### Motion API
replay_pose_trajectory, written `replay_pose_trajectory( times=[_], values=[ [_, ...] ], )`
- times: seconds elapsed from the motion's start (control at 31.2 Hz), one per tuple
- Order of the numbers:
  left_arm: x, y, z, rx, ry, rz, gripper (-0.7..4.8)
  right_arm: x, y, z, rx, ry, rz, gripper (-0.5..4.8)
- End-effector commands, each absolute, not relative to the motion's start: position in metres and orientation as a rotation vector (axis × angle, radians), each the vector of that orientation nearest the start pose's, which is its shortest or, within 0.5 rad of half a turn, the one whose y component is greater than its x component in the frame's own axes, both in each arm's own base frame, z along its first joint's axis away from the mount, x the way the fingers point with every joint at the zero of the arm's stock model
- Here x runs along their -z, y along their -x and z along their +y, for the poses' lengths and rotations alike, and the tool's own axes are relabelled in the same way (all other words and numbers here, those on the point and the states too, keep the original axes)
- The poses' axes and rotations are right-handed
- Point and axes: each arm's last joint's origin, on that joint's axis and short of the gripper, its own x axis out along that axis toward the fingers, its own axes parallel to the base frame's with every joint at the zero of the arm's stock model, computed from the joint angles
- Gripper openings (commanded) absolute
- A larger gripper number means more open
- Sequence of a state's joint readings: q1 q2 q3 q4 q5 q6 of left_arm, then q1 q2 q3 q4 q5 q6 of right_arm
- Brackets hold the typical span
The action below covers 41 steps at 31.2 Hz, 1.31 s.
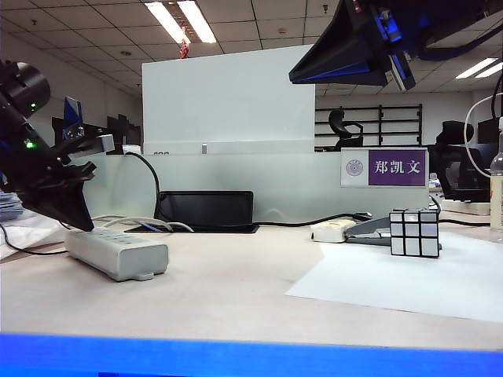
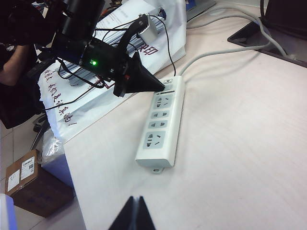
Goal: Press the button on the power strip.
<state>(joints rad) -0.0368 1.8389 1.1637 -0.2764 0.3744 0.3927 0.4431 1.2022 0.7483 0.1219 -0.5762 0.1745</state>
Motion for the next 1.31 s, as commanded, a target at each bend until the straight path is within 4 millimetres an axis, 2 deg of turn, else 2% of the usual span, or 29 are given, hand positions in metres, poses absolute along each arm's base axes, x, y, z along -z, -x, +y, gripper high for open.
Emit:
replay_pose_trajectory(
  times=[0.03, 0.22, 0.45, 0.54, 0.7, 0.99, 1.15, 1.31],
  values=[
    [-0.149, -0.364, -0.023, 0.547, -0.207, 1.016, -0.05, -0.269, -0.227, 0.126, -0.984, -0.177, 0.414, 0.0],
    [-0.141, -0.364, -0.023, 0.543, -0.216, 1.054, -0.05, -0.269, -0.227, 0.126, -0.984, -0.177, 0.414, 0.0],
    [-0.119, -0.363, -0.022, 0.559, -0.227, 1.132, -0.05, -0.269, -0.227, 0.125, -0.984, -0.177, 0.415, 0.0],
    [-0.118, -0.362, -0.022, 0.57, -0.236, 1.132, -0.05, -0.269, -0.227, 0.125, -0.984, -0.177, 0.415, 0.0],
    [-0.137, -0.364, -0.022, 0.586, -0.223, 1.043, -0.05, -0.269, -0.227, 0.125, -0.984, -0.177, 0.415, 0.0],
    [-0.203, -0.362, -0.025, 0.598, -0.202, 0.753, -0.05, -0.269, -0.227, 0.125, -0.984, -0.177, 0.414, 0.0],
    [-0.217, -0.358, -0.026, 0.632, -0.183, 0.705, -0.05, -0.269, -0.227, 0.125, -0.984, -0.177, 0.416, 0.0],
    [-0.219, -0.356, -0.027, 0.642, -0.166, 0.709, -0.05, -0.269, -0.227, 0.125, -0.984, -0.183, 0.418, 0.0]
  ],
)
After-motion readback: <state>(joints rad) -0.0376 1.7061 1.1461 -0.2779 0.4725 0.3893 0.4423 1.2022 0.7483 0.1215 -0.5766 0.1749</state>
